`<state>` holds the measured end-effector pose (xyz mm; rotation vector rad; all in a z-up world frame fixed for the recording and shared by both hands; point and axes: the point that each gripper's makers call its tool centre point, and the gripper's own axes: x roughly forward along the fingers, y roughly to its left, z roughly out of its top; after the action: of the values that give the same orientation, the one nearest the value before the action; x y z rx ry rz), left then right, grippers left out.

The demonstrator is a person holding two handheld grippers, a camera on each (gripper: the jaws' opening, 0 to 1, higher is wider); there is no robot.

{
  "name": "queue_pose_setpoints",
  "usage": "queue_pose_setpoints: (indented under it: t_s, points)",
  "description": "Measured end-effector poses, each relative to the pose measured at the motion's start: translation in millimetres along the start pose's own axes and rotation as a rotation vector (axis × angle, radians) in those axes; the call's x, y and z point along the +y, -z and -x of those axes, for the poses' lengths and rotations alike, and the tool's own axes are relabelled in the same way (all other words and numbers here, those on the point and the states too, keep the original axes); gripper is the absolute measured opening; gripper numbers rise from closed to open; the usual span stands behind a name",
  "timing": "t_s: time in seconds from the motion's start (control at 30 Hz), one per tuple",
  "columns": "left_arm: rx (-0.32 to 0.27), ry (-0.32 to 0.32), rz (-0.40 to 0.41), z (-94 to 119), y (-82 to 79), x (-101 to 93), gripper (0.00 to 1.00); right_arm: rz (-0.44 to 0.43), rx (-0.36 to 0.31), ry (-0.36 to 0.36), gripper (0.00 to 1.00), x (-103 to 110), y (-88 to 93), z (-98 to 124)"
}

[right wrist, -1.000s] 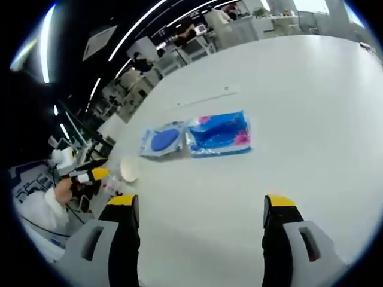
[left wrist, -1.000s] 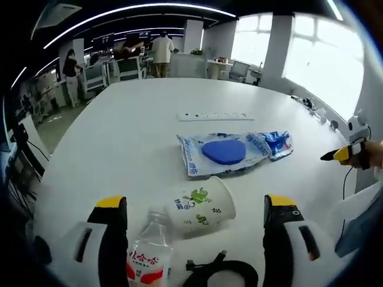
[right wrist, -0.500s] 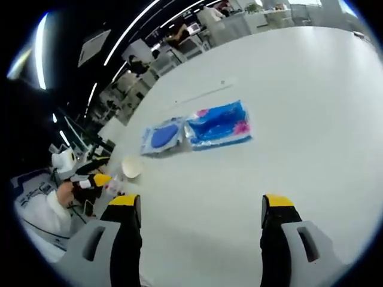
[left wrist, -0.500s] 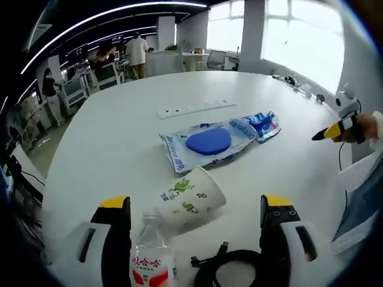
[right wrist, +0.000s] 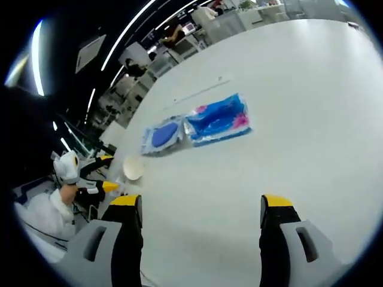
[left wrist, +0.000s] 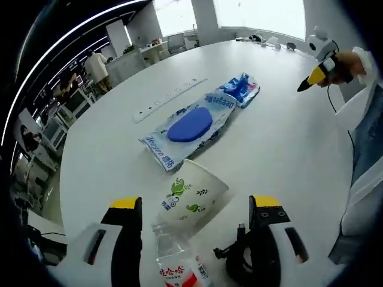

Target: Arrange the tabletop items into an orderly group along one side of the table until the central work area is clear of visible clutter.

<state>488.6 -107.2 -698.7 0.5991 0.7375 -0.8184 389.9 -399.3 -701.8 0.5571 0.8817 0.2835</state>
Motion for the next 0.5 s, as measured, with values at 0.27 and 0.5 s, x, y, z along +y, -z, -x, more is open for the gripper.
queue_pose_setpoints:
  t_s: [0.27, 0.5]
  points:
    - [0.042, 0.037, -0.077, -15.1, 0.3, -1.7, 0.67, -0.044, -0.006, 0.001, 0.78, -7.2, 3.4, 1.5]
    - [0.11, 0.053, -0.16, -26.3, 10.6, -5.1, 0.63, -0.067, -0.002, -0.004, 0.78, -6.1, 6.3, 1.6]
